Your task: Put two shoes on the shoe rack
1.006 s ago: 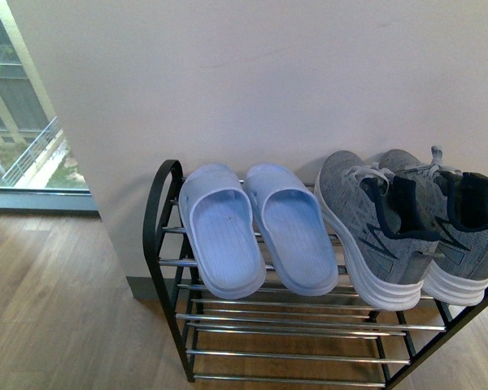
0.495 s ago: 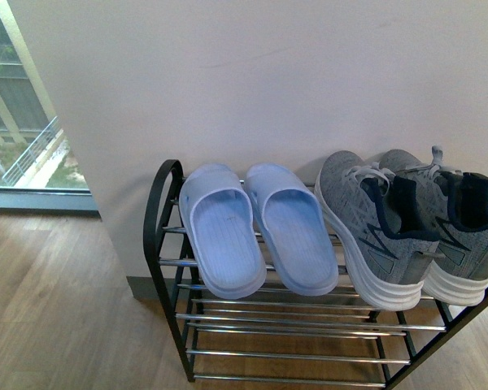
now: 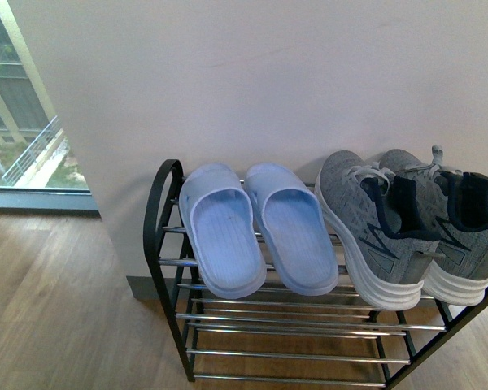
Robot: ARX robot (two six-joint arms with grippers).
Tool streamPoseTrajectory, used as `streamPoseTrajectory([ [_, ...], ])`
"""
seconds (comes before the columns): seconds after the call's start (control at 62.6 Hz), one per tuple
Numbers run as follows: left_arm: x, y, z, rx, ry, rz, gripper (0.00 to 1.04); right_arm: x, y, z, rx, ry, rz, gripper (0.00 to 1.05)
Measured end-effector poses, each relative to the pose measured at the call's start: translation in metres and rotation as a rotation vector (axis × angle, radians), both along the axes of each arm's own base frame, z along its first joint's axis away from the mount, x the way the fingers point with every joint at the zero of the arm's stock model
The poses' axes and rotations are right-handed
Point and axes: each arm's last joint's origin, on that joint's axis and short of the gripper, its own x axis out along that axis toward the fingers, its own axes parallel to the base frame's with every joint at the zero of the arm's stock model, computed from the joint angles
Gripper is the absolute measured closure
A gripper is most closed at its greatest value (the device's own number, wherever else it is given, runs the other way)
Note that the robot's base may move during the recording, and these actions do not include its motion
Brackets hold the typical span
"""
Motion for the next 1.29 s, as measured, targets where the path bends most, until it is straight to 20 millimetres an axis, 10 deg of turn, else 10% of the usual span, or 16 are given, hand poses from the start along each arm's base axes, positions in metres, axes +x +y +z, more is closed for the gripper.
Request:
streamPoseTrajectory([
  [0.91, -0.017, 0.0, -0.004, 0.0, 0.017, 0.001, 1.03, 0.0, 0.0, 0.0, 0.0, 0.0, 0.0, 0.09],
  [1.294, -0.017, 0.0, -0.004, 0.0, 0.017, 0.001, 0.35, 0.0, 0.0, 0.0, 0.0, 0.0, 0.0, 0.09],
])
